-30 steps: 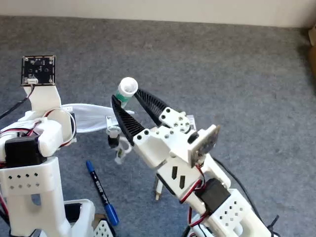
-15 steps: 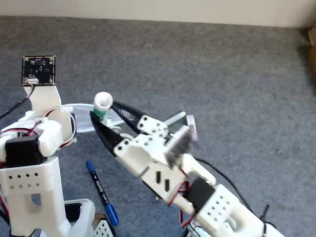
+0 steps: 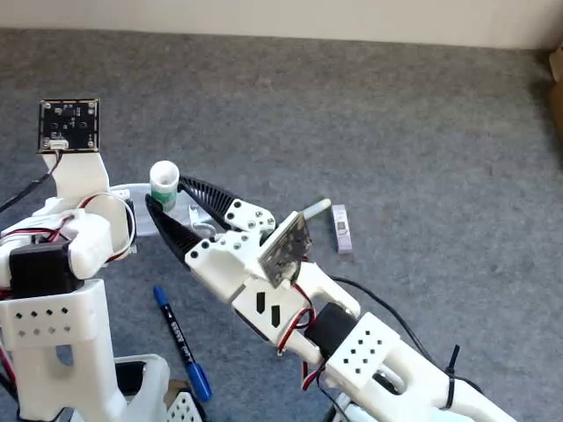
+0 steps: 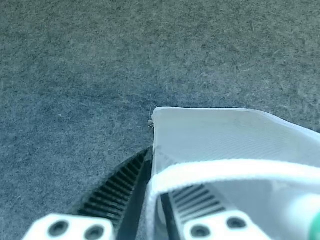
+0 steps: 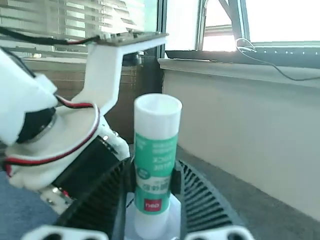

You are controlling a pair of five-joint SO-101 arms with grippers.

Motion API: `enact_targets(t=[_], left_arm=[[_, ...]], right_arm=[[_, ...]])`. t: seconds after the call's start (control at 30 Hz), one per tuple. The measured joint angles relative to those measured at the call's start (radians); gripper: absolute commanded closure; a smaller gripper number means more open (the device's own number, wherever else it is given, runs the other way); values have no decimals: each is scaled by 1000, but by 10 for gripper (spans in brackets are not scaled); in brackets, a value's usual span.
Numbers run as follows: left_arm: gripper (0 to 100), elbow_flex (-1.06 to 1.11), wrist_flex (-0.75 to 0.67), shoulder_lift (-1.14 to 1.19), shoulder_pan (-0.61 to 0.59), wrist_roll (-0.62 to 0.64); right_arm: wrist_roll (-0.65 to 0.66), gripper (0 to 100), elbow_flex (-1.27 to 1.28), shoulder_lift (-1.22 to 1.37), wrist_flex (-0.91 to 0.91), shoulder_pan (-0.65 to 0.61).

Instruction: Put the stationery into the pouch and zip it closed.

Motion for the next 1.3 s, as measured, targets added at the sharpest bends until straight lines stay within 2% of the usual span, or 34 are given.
enact_targets(t=[0.13,0.6,0.83,1.1,1.3], left_arm=[[993,0,0,0,0,0],[993,0,0,0,2,0],[993,0,0,0,2,0],[993,0,0,0,-5,0],[993,0,0,0,-71,2]], right_arm=[[87,868,15,0,0,0],[98,864,38,-5,5,-15],[103,796,25,-94,295,-103],[103,796,-15,-127,367,-107],[103,796,-92,-253,600,-112]])
